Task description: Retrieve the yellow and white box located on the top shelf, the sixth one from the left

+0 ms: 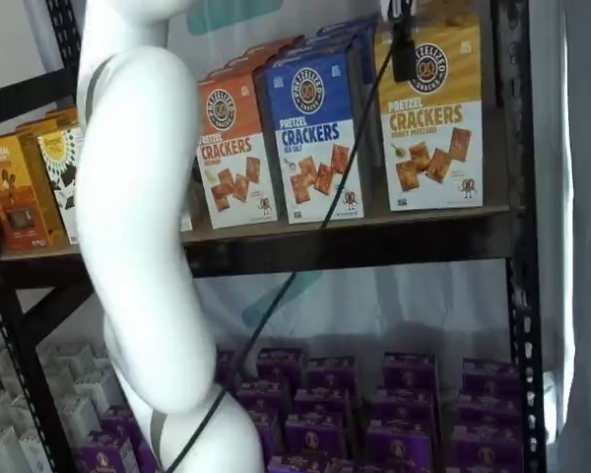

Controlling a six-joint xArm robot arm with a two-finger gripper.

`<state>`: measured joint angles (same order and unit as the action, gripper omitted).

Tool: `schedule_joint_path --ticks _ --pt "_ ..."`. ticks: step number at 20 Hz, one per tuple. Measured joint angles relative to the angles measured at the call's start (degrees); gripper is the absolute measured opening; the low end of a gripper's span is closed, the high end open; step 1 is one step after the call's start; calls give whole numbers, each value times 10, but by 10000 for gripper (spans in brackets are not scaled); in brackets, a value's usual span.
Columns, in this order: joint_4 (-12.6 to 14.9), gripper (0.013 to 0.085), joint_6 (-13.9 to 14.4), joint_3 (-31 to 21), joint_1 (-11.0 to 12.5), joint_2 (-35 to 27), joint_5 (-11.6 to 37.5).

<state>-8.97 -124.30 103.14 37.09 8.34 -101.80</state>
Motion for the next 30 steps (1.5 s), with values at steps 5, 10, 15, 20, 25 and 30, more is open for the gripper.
schedule_joint_path --ticks 5,10,15,20,25,30 --pt "-8 610 -15 -13 19 22 -12" --pt "-16 610 -31 -20 43 43 -39" --pt "-20 610 -42 -48 56 80 -53" --pt "-12 610 -46 -83 58 119 -58" --pt "3 610 -44 -127 49 164 -63" --pt "14 610 -31 -163 33 201 -71"
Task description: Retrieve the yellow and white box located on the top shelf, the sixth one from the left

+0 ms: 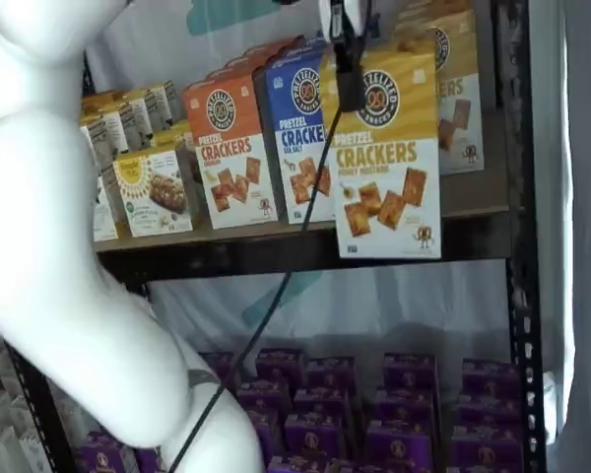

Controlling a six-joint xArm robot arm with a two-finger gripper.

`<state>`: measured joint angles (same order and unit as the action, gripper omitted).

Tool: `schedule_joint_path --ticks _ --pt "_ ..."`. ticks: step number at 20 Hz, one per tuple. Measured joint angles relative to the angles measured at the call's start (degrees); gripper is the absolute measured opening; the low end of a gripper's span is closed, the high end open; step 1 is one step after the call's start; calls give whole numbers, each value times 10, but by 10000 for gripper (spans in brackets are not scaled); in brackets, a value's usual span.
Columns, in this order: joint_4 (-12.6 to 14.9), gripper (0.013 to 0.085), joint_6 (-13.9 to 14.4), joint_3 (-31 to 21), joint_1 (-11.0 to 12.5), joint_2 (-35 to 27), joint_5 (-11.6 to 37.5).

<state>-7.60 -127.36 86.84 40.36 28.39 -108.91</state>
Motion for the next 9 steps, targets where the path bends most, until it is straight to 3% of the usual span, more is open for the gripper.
schedule_joint_path --ticks 9 --pt "9 610 25 -58 -29 49 15"
